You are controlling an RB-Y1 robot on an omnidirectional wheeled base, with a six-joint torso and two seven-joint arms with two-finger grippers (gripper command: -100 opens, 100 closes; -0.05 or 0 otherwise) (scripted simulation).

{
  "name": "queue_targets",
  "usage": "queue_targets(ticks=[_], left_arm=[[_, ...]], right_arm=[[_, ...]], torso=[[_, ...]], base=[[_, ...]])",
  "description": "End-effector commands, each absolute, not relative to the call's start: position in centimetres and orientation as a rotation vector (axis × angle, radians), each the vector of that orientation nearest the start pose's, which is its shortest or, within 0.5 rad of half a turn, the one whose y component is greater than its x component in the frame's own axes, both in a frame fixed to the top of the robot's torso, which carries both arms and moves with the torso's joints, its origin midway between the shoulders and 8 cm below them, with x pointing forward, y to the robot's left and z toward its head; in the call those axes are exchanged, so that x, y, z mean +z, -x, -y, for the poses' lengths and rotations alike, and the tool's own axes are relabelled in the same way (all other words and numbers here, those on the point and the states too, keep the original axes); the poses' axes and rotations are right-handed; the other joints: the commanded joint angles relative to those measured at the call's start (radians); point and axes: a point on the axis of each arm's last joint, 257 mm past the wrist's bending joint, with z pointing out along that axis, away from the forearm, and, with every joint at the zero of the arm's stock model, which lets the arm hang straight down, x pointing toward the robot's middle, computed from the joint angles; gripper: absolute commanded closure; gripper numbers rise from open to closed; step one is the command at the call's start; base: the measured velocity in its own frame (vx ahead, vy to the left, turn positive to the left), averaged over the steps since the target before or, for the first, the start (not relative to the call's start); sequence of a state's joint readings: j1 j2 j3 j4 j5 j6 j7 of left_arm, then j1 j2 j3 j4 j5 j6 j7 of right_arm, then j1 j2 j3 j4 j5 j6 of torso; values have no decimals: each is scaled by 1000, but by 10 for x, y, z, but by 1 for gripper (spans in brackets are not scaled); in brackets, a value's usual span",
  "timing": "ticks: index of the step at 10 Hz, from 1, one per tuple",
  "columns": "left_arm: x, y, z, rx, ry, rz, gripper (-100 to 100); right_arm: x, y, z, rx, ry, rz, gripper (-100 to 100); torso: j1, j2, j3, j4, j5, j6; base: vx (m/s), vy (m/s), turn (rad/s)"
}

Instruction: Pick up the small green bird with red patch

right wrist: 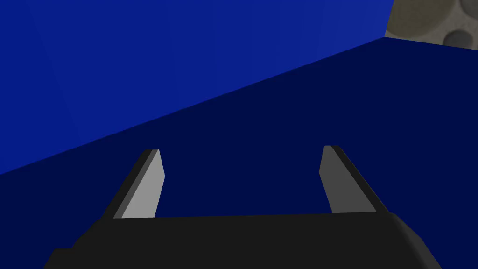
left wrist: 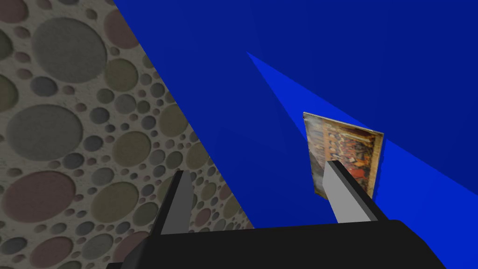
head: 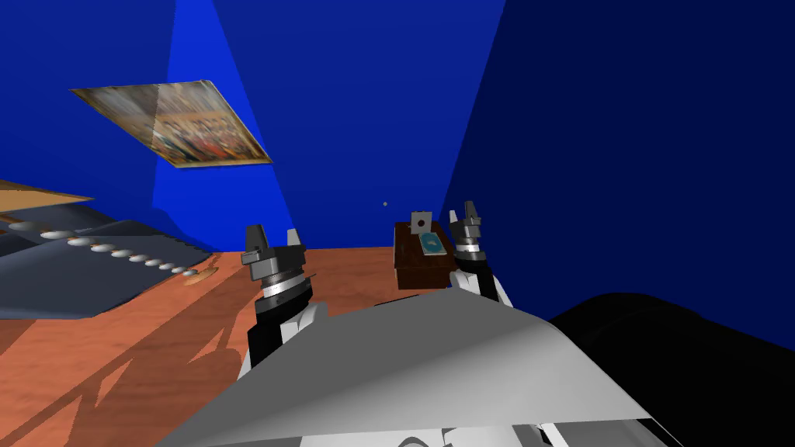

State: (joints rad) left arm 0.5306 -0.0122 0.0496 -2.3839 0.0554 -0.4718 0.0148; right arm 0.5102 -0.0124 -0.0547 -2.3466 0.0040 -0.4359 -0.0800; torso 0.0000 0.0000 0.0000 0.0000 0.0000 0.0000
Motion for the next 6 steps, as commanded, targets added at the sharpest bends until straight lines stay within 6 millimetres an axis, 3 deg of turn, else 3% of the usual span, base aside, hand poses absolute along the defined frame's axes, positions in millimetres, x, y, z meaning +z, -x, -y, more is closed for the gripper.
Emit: queue_targets(ticks=[1,6], left_arm=[[56,-320,-301,-1302,655,-530,0],[56,-320,-301,-1303,655,-530,0]], right_arm=[[27,-342,299,1331,-697,-644,-100],[-35,-353,335,1387,-911,-702,-100]], torso=[[0,0,0,0,0,0],[7,1,0,0,1,0]], base=[[-9,37,127],[-10,95,115]])
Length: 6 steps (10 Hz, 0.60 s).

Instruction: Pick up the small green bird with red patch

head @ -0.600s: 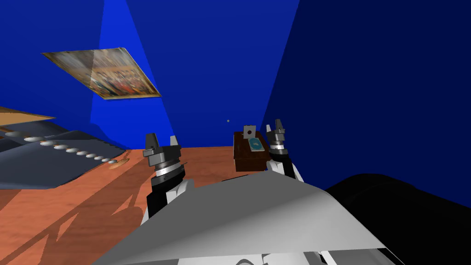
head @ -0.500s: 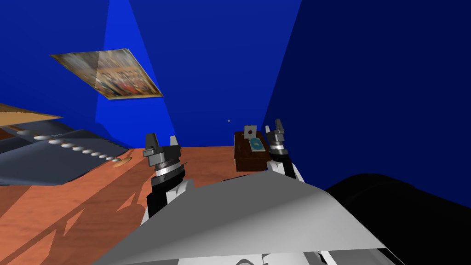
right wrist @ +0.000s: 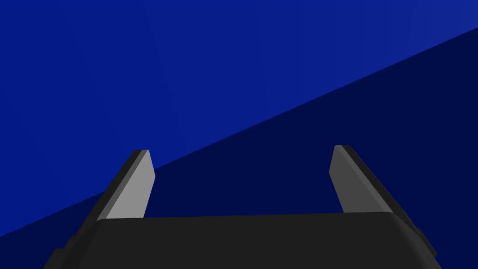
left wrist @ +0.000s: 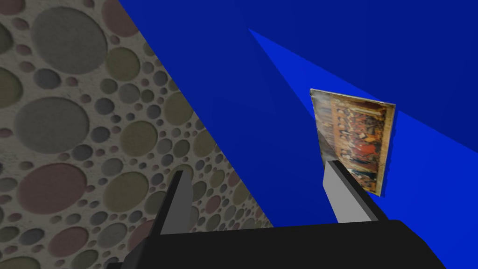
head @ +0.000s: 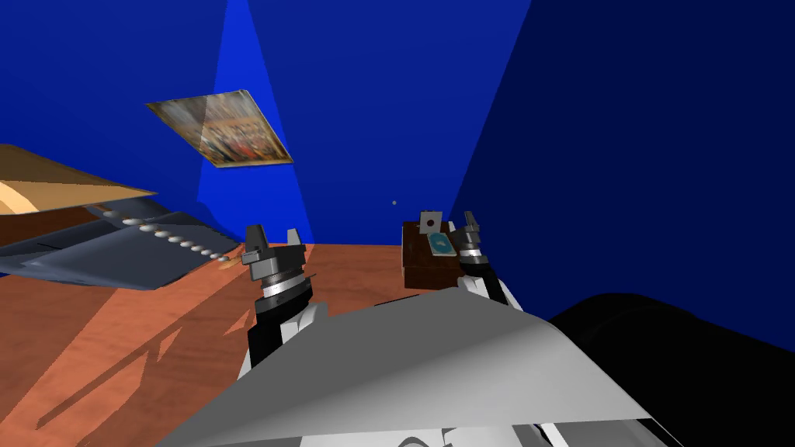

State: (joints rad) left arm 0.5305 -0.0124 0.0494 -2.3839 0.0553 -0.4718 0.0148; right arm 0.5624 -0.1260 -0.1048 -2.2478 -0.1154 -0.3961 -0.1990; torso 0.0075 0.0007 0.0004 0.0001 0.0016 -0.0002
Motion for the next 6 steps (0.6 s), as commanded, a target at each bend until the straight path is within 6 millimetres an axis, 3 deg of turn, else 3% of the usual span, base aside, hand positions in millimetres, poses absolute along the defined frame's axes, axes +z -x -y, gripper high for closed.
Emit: queue_targets(ticks=[1,2,3,5,6], left_arm=[[56,-320,-301,-1303,655,-530,0],[56,-320,-301,-1303,655,-530,0],[56,-320,-301,-1303,655,-530,0],[56,-320,-301,-1302,655,-530,0],[56,-320,-301,-1302,655,-530,0]], right_arm=[[-53,-354,347,1399,-981,-701,-100],[-72,-354,359,1411,-1058,-696,-100],[-72,-354,359,1411,-1058,-695,-100],[-116,-352,384,1419,-1221,-675,-100],[-116,-352,385,1433,-1231,-663,-100]], torso=[[0,0,0,0,0,0],[0,0,0,0,0,0],[1,0,0,0,0,0],[-3,-1,-1,0,-1,0],[-1,-2,-1,0,0,0]], base=[[-10,120,179],[-8,127,180],[5,81,29],[23,82,135],[21,78,65]])
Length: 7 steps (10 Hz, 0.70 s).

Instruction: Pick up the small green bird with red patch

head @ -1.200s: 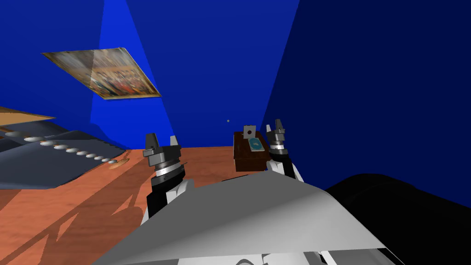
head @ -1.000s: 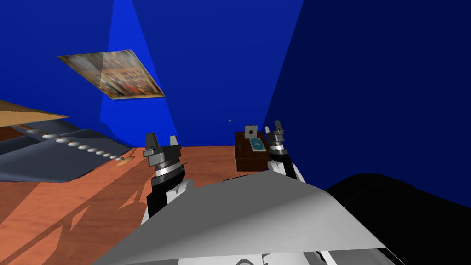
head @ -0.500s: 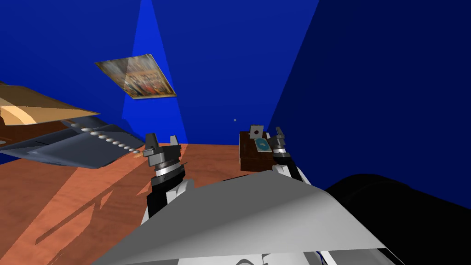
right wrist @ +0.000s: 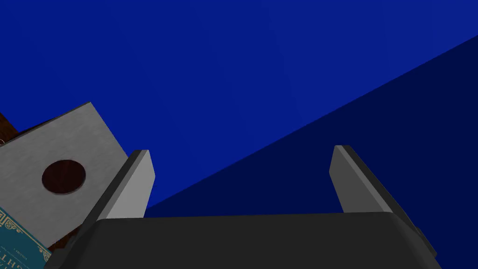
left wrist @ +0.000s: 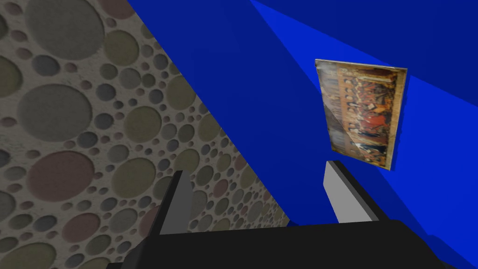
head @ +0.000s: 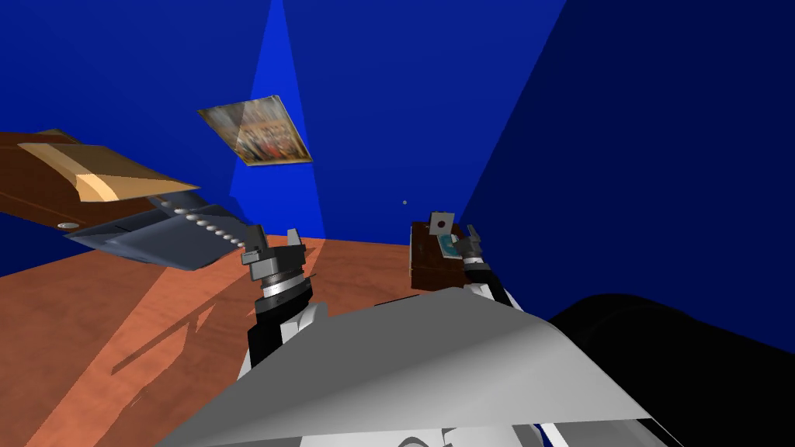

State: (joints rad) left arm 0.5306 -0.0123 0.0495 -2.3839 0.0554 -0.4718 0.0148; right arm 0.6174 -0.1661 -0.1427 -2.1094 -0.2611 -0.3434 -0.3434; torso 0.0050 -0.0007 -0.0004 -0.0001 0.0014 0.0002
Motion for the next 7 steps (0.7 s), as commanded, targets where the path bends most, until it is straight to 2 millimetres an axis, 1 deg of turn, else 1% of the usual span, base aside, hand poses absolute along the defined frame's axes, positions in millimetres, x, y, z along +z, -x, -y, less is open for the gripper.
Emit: queue_targets(ticks=[1,2,3,4,5,6,7], left_arm=[[56,-320,-301,-1302,655,-530,0],[56,-320,-301,-1302,655,-530,0],[56,-320,-301,-1302,655,-530,0],[56,-320,-301,-1302,655,-530,0],[56,-320,-301,-1302,655,-530,0],[56,-320,-301,-1302,655,-530,0],[56,-320,-301,-1302,655,-530,0]], right_arm=[[-140,-349,398,1441,-1325,-635,-100],[-160,-345,409,1445,-1406,-608,-100],[-165,-344,411,1447,-1422,-600,-100],[-185,-339,422,1459,-1509,-555,-100],[-209,-333,432,1445,-1591,-527,-100],[-217,-331,436,1450,-1621,-504,-100],[-244,-323,446,1442,-1717,-452,-100]], torso=[[0,0,0,0,0,0],[0,0,0,0,0,0],[2,-1,0,0,0,0],[0,-1,0,0,0,0],[0,-1,-1,0,0,0],[1,-2,-1,0,0,0],[0,-2,-1,0,0,0]], base=[[27,73,110],[34,112,184],[31,81,42],[42,74,87],[63,102,173],[54,76,47],[55,70,82]])
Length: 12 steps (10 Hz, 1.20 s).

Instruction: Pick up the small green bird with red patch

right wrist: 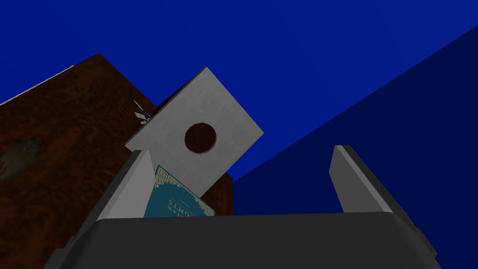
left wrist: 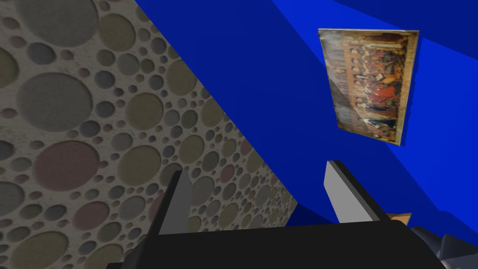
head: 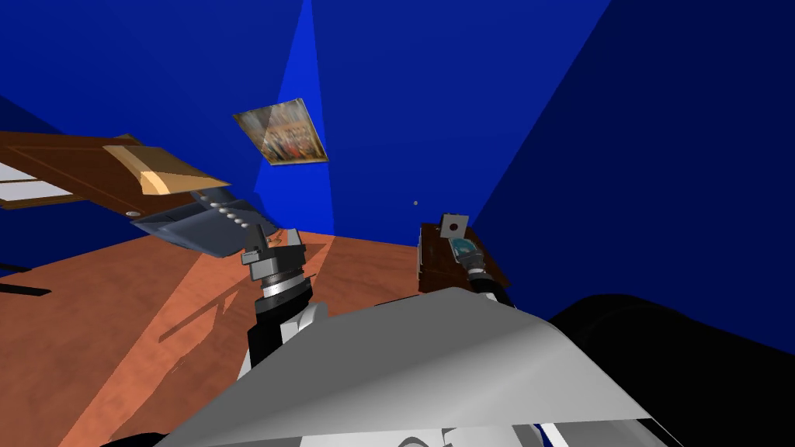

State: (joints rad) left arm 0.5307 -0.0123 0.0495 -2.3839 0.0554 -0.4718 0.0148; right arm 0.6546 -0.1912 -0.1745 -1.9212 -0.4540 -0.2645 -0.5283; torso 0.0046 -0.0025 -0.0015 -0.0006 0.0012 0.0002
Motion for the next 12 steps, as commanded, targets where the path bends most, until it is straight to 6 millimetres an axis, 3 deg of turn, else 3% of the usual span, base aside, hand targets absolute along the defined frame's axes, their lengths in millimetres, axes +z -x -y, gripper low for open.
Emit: queue_targets(ticks=[1,2,5,6,8,9,11,12], left_arm=[[56,-320,-301,-1302,655,-530,0],[56,-320,-301,-1302,655,-530,0],[56,-320,-301,-1302,655,-530,0],[56,-320,-301,-1302,655,-530,0],[56,-320,-301,-1302,655,-530,0],[56,-320,-301,-1302,655,-530,0],[56,-320,-301,-1302,655,-530,0],[56,-320,-301,-1302,655,-530,0]], right_arm=[[-244,-323,447,1446,-1720,-445,-100],[-270,-313,457,1437,-1816,-382,-100],[-316,-294,471,1421,-1984,-243,-100],[-323,-290,473,1411,-2001,-229,-100],[-367,-269,483,1378,-2149,-88,-100],[-373,-265,485,1370,-2165,-64,-100],[-413,-245,490,1327,-2291,79,-100],[-419,-239,491,1316,-2305,105,-100]], torso=[[0,0,0,0,0,0],[-1,0,0,0,0,0],[0,-2,-1,-1,0,0],[-1,-1,-1,0,0,0],[-2,-1,0,0,0,0],[-2,-3,-2,-1,0,0],[-2,-4,-2,-1,0,0],[-2,-5,-3,-1,0,0]], base=[[54,60,41],[78,67,100],[89,69,66],[54,38,36],[94,44,60],[103,39,13],[128,47,31],[107,37,9]])
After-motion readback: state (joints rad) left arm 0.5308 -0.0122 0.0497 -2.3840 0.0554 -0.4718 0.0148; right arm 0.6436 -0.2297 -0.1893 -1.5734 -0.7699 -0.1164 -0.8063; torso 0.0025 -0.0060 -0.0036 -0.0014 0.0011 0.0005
